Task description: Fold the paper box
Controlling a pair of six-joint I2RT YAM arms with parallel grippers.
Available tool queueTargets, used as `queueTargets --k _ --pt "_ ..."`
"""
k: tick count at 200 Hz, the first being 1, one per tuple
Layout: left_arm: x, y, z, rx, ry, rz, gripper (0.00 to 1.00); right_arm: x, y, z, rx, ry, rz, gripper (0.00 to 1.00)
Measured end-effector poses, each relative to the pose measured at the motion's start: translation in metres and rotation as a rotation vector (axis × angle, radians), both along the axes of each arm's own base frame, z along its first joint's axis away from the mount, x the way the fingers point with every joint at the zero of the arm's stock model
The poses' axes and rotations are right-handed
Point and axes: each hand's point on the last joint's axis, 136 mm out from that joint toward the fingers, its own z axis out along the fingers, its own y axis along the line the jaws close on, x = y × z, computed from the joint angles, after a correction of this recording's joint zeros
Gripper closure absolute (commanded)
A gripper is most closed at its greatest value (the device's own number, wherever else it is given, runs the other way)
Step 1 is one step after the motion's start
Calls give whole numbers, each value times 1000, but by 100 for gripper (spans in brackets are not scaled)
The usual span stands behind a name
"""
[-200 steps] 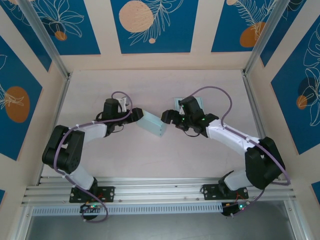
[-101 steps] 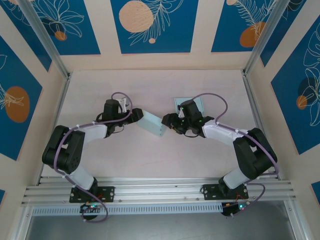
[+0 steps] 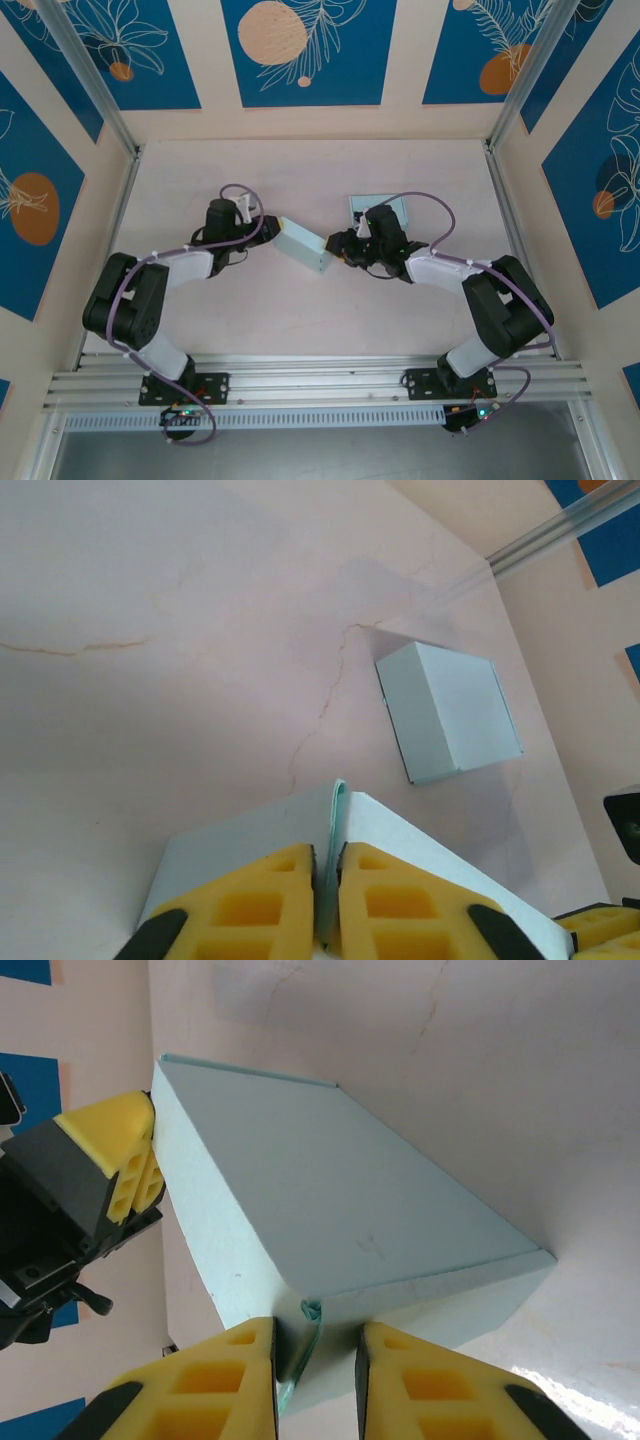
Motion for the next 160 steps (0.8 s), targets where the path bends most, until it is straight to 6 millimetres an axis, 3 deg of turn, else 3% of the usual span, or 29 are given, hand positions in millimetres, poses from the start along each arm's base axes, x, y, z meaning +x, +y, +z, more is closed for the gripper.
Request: queueTargets --k 68,125,136,160 --pt "-15 10 -1 -38 -35 44 85 2 2 4 -55 -163 53 76" --pt "-52 25 -2 1 30 64 75 -24 2 7 -187 -239 145 74" --pt "-61 30 -9 23 65 77 68 -28 -1 3 -218 -229 149 72" --pt "-88 43 -44 89 201 98 57 -39 -5 -4 -264 -199 156 68"
